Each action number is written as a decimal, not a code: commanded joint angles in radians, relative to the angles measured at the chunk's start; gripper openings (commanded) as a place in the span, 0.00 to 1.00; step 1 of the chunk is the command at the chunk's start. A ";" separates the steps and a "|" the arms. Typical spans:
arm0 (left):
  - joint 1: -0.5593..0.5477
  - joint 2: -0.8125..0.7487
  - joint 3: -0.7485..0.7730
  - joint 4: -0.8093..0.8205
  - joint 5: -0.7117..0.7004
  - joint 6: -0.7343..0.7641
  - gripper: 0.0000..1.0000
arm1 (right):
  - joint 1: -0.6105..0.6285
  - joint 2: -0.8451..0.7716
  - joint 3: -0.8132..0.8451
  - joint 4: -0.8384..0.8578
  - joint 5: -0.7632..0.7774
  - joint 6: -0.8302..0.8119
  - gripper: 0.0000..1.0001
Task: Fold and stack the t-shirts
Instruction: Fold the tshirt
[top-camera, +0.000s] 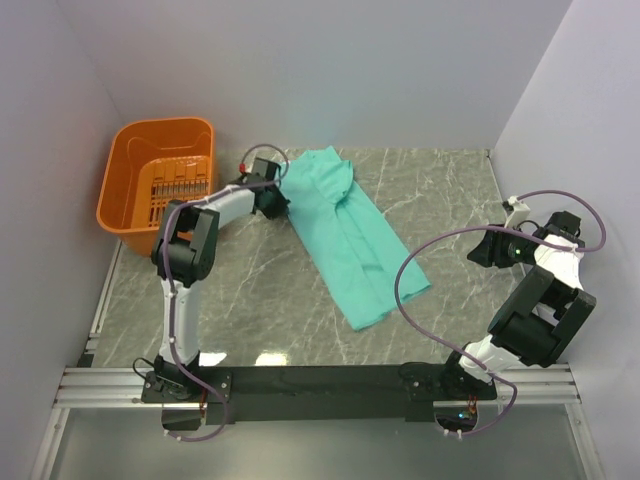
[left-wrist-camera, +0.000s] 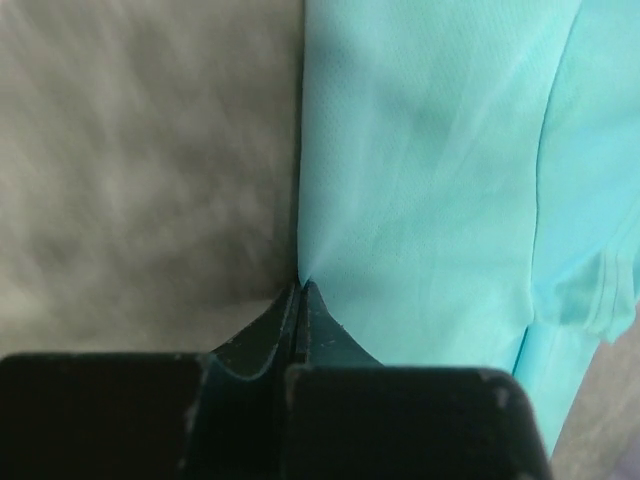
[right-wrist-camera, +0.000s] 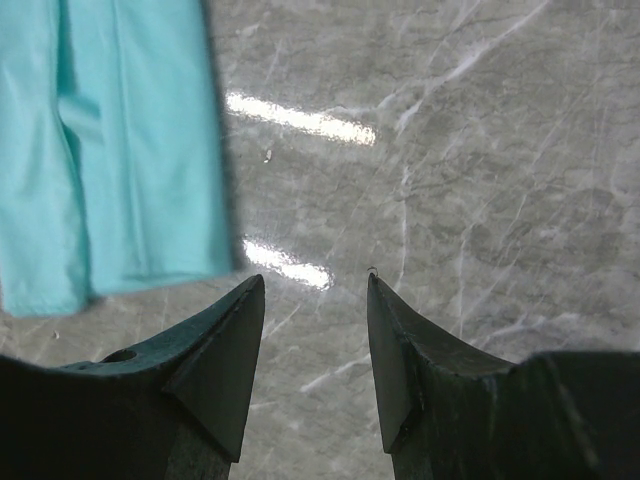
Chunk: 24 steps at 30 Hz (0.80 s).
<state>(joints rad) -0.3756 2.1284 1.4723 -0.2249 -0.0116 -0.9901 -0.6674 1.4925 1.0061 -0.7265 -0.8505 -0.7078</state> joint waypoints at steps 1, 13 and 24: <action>0.078 0.076 0.163 -0.191 0.002 0.171 0.01 | 0.003 -0.023 0.014 -0.008 -0.035 -0.019 0.53; 0.083 -0.073 0.202 -0.171 0.165 0.392 0.48 | 0.169 -0.021 -0.024 -0.051 -0.004 -0.163 0.53; -0.159 -0.622 -0.309 0.010 0.084 0.698 0.54 | 0.373 -0.051 -0.060 -0.416 -0.086 -1.137 0.69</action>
<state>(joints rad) -0.4633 1.6440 1.2594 -0.2916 0.1513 -0.4770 -0.3313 1.4837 0.9501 -0.9936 -0.9092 -1.4464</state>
